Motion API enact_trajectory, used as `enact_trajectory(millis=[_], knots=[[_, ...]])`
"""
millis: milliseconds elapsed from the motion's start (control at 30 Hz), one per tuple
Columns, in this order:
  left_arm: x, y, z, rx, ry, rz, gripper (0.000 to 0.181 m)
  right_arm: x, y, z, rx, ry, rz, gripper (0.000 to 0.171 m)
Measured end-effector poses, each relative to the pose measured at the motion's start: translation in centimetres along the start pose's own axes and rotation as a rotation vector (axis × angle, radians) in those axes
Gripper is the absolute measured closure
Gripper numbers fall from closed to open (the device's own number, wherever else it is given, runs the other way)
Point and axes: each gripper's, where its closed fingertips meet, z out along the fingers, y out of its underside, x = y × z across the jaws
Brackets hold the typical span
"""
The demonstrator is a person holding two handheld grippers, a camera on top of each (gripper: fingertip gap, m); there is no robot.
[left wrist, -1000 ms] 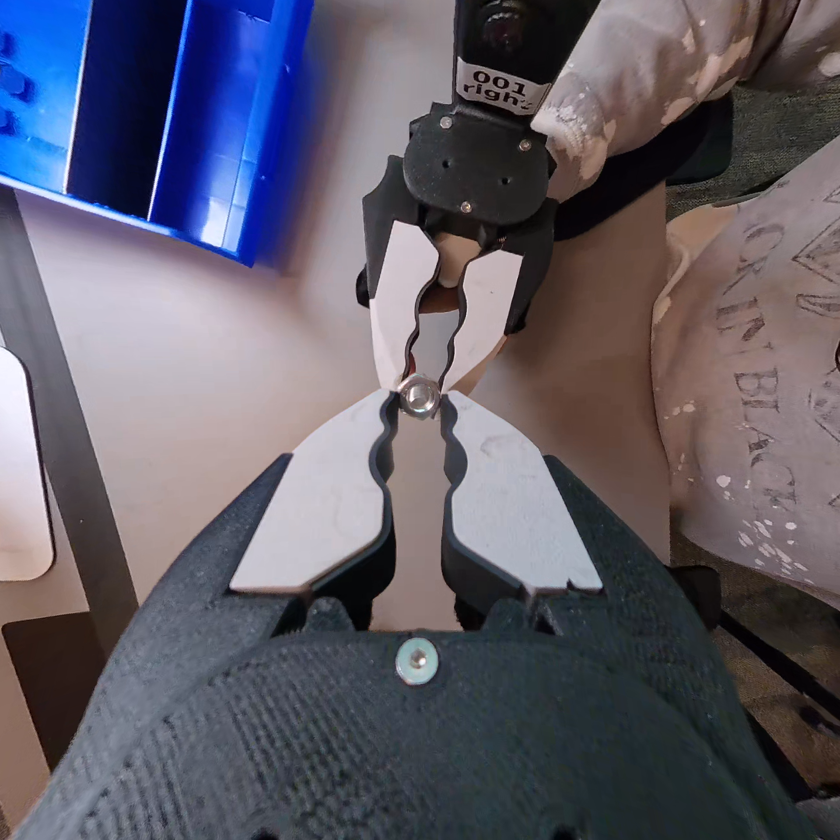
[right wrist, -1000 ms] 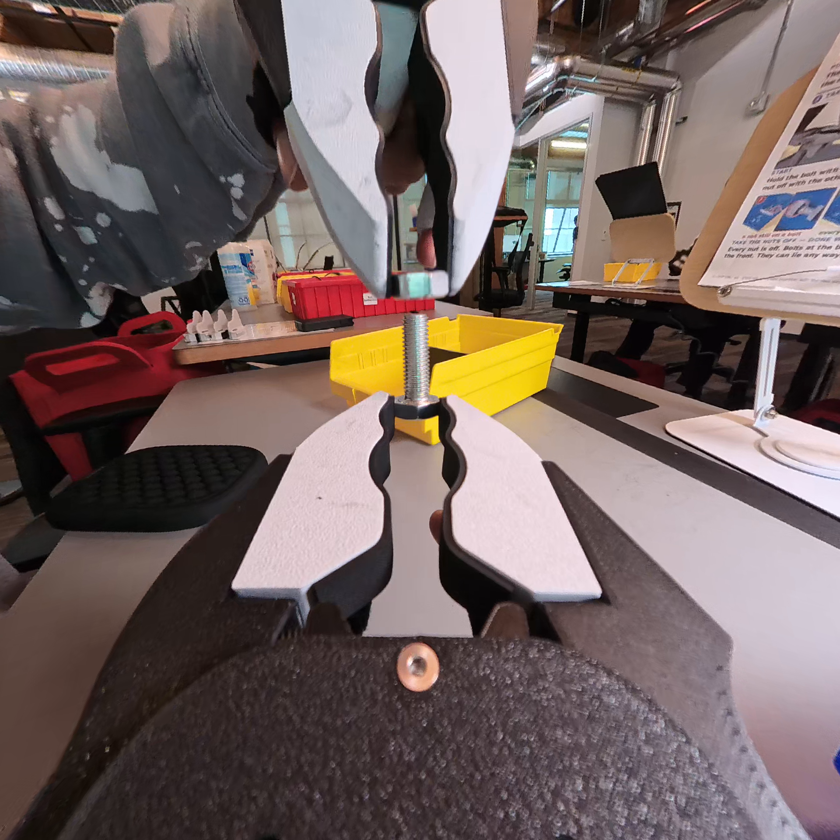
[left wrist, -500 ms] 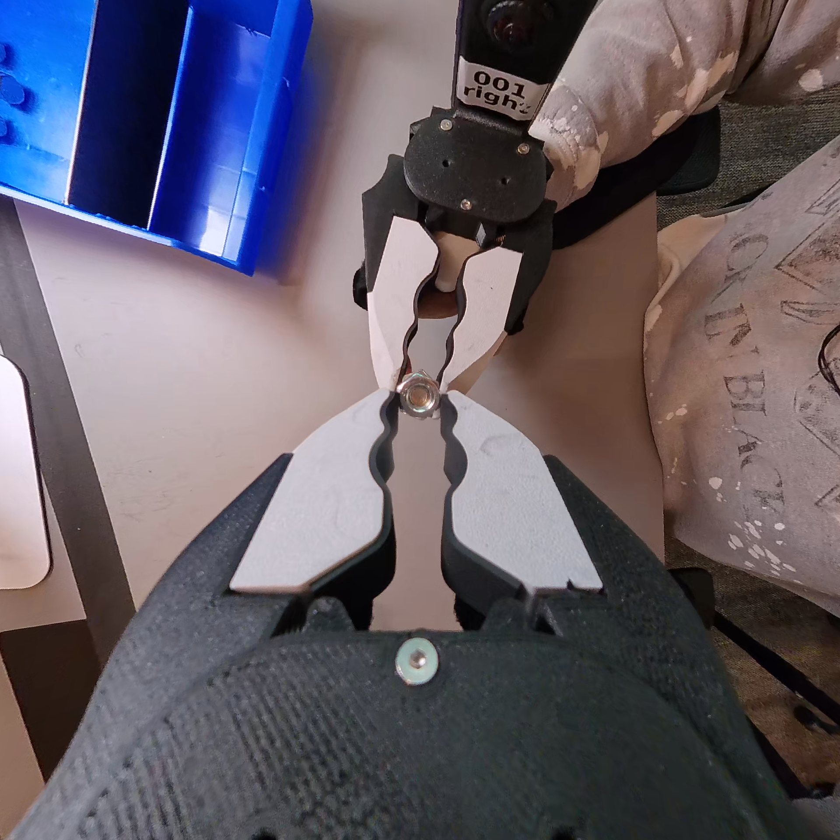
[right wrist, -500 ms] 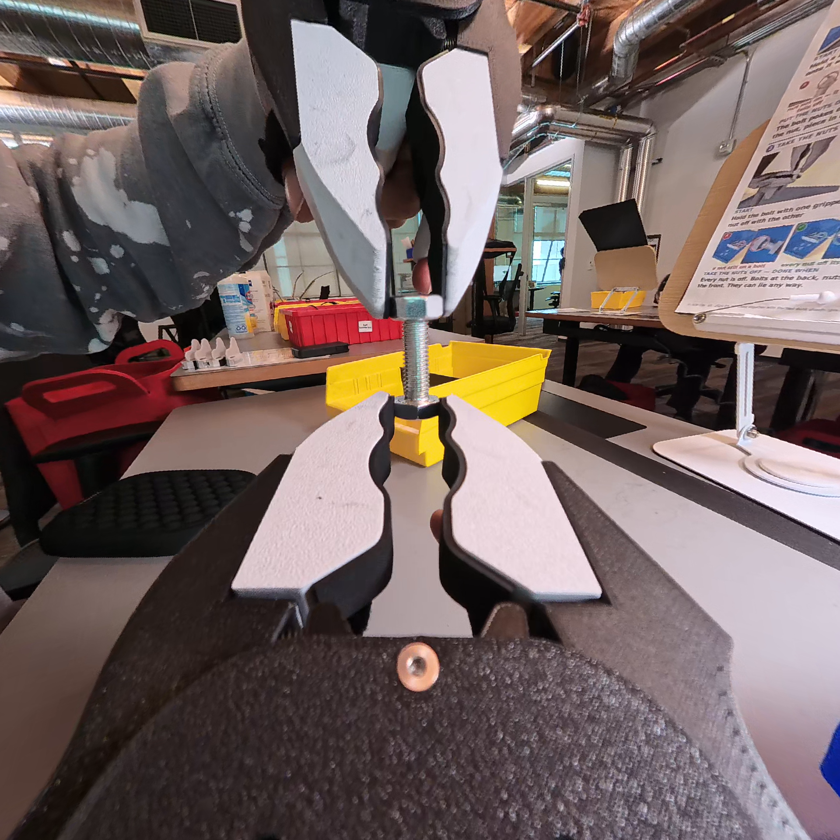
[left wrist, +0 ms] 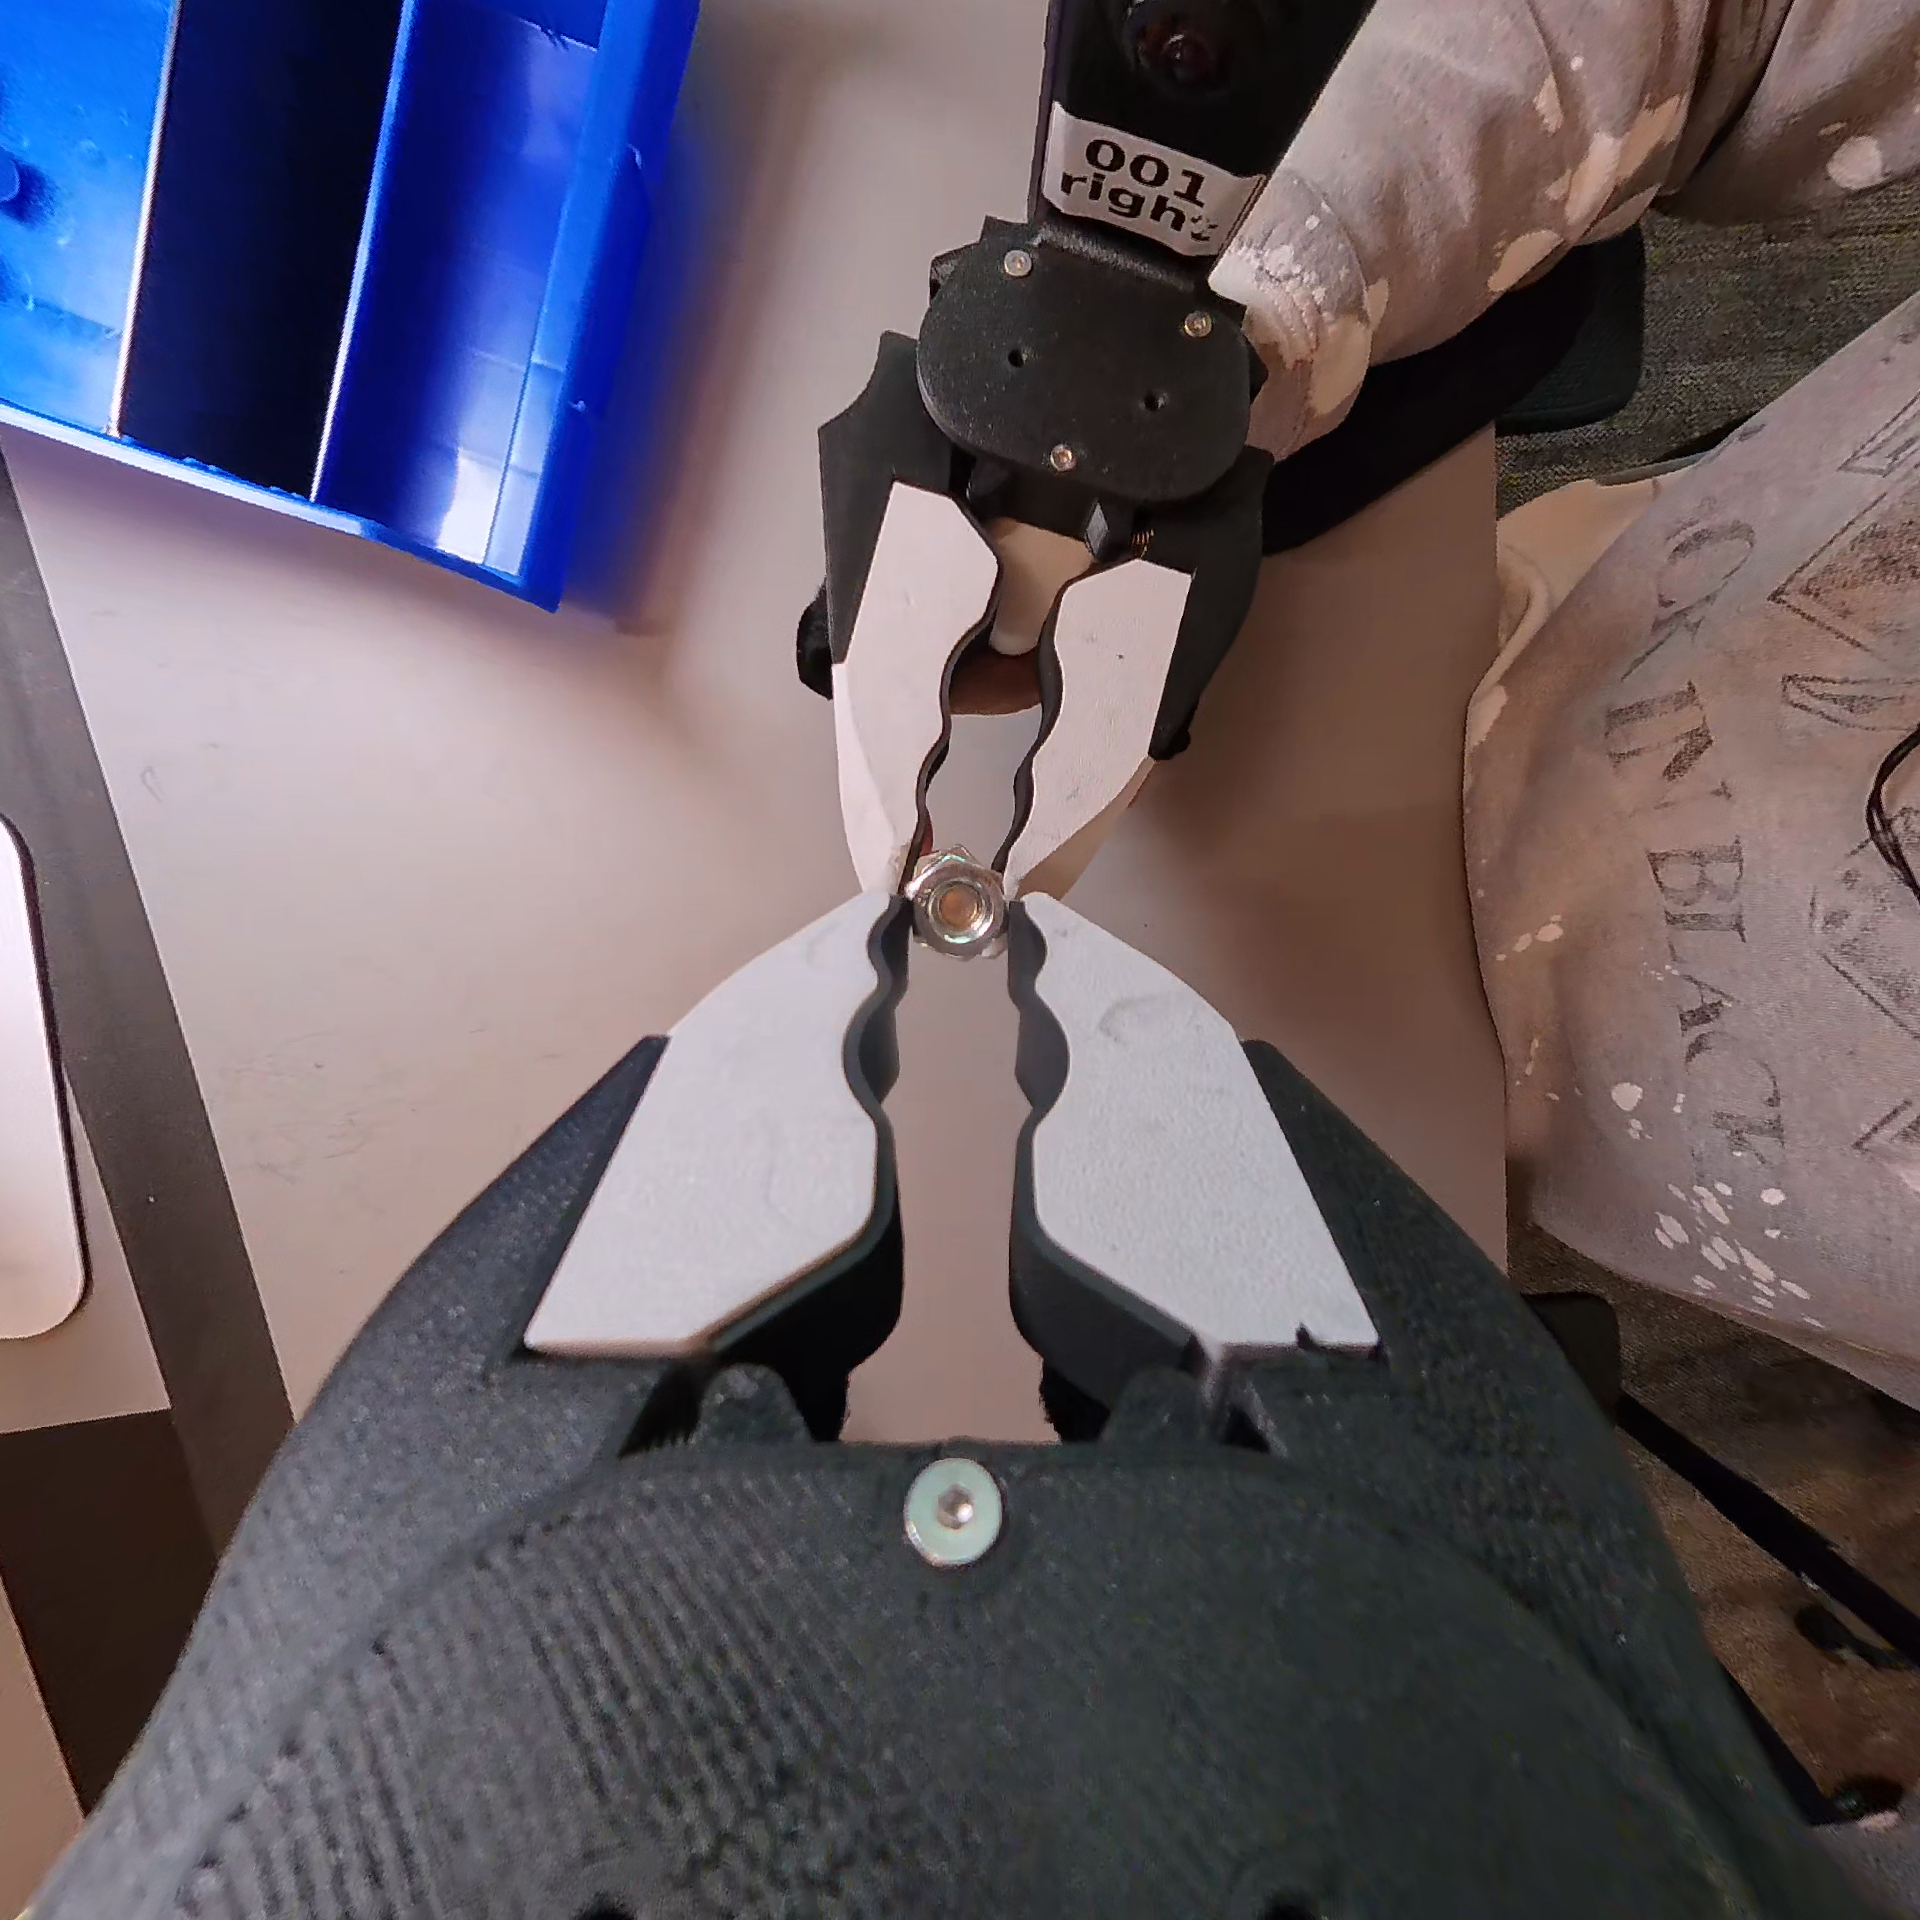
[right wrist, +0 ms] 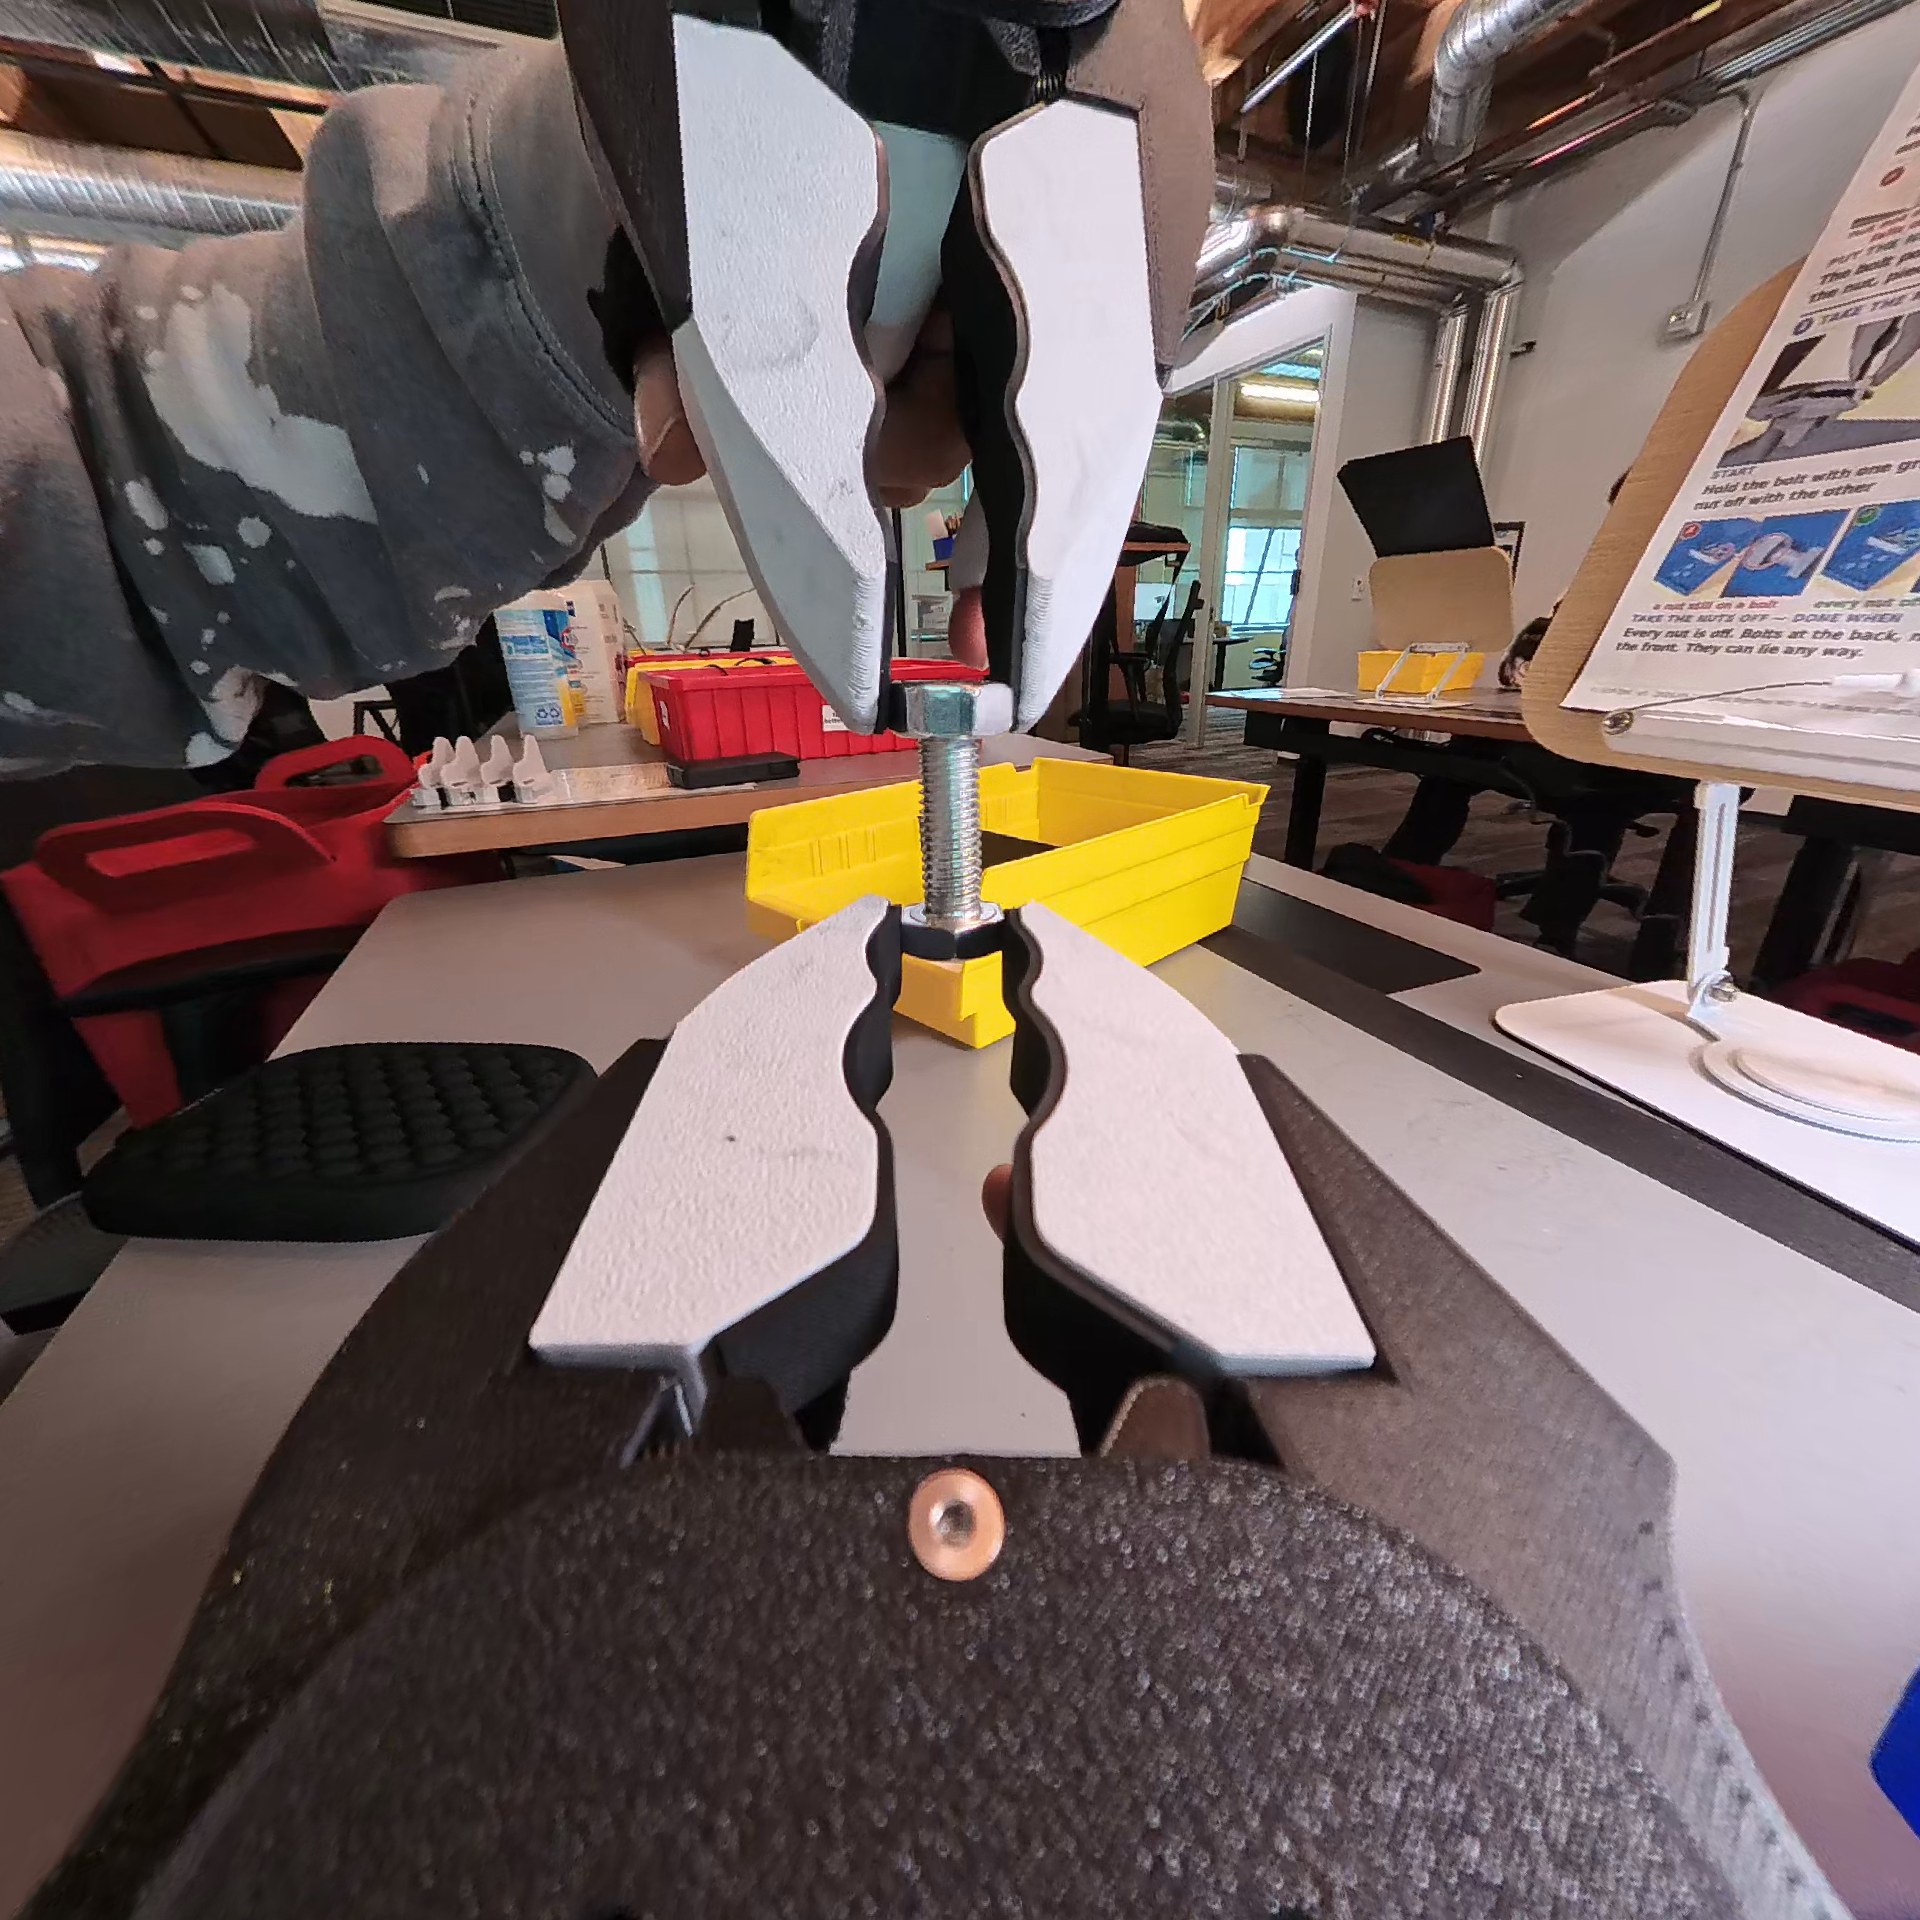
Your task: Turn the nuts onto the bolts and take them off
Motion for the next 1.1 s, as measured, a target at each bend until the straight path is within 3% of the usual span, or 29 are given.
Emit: enact_trajectory(millis=[167,300,400,567,633,900,1100], knots=[[0.2,0.0,-0.1,0.04,0.0,0.003,0.155,0.0,-0.1,0.0,0.005,-0.001,0.0,0.153],[0.2,-0.5,-0.8,0.171,-0.033,0.005,0.152,0.0,-0.3,-0.1,0.009,0.002,-0.005,0.153],[-0.6,-1.0,-1.7,0.377,-0.113,-0.003,0.152,0.3,-0.6,-0.2,0.02,0.015,-0.005,0.153],[-1.4,-1.5,-4.3,0.897,-0.151,-0.107,0.153,1.4,-1.5,-0.3,0.034,0.063,-0.002,0.153],[-2.0,-1.4,-5.2,1.027,-0.177,-0.133,0.152,2.1,-2.2,0.2,0.04,0.085,0.002,0.153],[-4.0,-0.2,-8.3,1.204,-0.326,-0.177,0.148,4.0,-5.7,4.3,0.111,0.124,-0.039,0.153],[-4.9,1.0,-9.1,1.244,-0.399,-0.202,0.152,4.6,-6.2,7.3,0.126,0.1,-0.029,0.153]])
